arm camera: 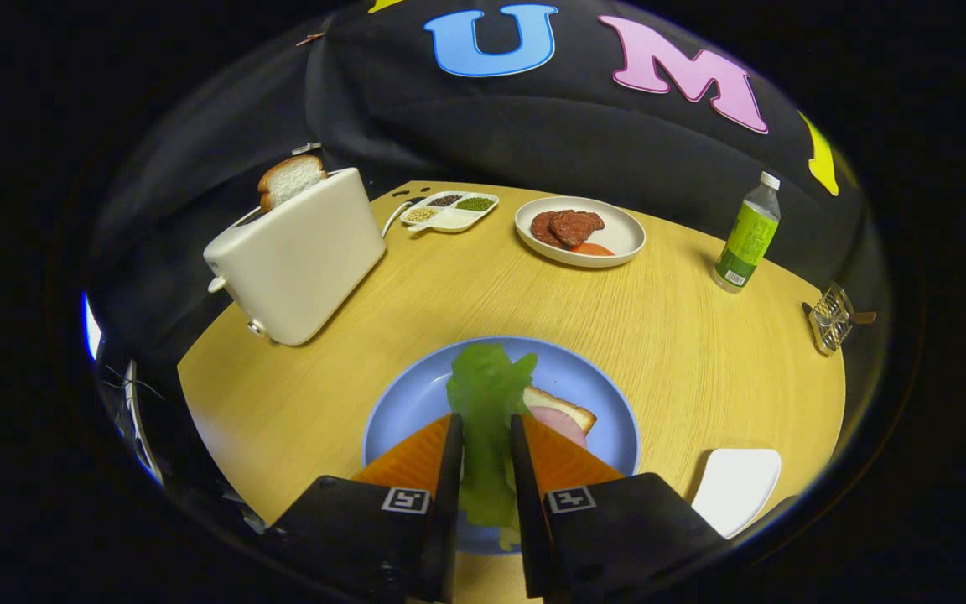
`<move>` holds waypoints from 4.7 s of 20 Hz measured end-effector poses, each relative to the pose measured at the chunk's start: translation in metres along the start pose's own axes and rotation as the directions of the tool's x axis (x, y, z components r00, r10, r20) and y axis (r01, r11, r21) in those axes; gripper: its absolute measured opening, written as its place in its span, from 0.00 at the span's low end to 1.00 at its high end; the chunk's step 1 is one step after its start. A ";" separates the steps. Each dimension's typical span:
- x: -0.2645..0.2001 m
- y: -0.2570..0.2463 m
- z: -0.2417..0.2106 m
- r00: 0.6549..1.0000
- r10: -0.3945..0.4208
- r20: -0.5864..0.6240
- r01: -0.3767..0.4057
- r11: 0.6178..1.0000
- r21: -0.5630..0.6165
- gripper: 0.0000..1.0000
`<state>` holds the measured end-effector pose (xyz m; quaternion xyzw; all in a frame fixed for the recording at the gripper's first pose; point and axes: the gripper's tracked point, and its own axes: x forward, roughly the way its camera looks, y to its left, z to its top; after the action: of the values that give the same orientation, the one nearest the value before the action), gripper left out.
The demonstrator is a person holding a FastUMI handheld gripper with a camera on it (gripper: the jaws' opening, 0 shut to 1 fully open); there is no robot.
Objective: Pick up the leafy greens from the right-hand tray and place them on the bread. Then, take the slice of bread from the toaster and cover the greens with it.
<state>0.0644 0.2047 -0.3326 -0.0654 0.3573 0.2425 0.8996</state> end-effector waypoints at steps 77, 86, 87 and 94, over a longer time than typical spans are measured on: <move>0.049 0.232 0.289 0.942 0.113 0.317 -0.085 0.991 -0.101 0.18; -0.034 0.148 0.304 0.915 0.061 0.399 -0.070 0.997 0.009 0.17; -0.041 0.135 0.298 0.915 0.045 0.401 -0.060 0.998 0.027 0.18; -0.049 0.056 0.214 0.953 -0.017 0.302 -0.030 0.988 0.151 0.17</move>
<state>0.1370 0.2972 -0.1393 0.0432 0.2333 0.2243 0.9452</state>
